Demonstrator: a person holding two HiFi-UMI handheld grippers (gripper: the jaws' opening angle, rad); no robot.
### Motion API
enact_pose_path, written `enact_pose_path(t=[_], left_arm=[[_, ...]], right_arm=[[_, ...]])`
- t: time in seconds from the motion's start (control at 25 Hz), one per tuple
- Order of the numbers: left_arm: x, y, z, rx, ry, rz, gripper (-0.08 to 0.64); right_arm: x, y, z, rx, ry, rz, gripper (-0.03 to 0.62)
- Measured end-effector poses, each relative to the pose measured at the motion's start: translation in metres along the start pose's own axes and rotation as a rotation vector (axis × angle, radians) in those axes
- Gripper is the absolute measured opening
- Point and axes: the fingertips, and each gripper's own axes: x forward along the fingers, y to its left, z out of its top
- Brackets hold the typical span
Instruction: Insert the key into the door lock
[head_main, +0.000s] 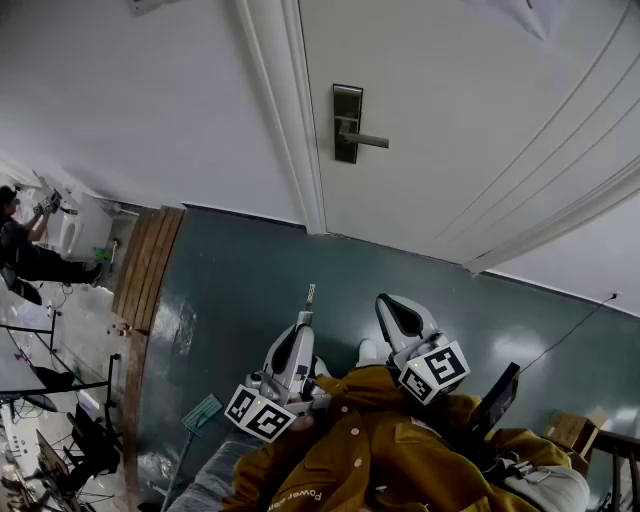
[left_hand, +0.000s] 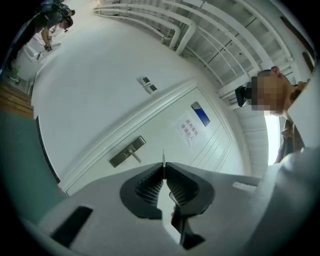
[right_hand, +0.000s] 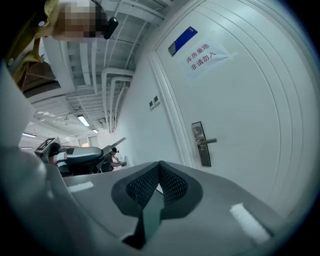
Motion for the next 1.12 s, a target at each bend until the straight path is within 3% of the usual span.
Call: enact_pose_path(t=[0.4,0.72,1.12], left_arm=[[-0.011,0.002,-0.006,-0.039,0.009,0.007,0.021],[-0.009,-0.003,-0.008,-0.042,0.013,0.000,0.021],[0.021,-0.011,-0.017,-0.035,-0.028,0.043,0.021]], right_arm=[[-0.004,0.002,-0.006,-0.010,0.011,0.004,0.005],[-0.007,0.016,0.004,0.014,-0.028,0.093,0.017],[-0.013,-0.021,0.016,0.074,-0.023,0.147,0.014]])
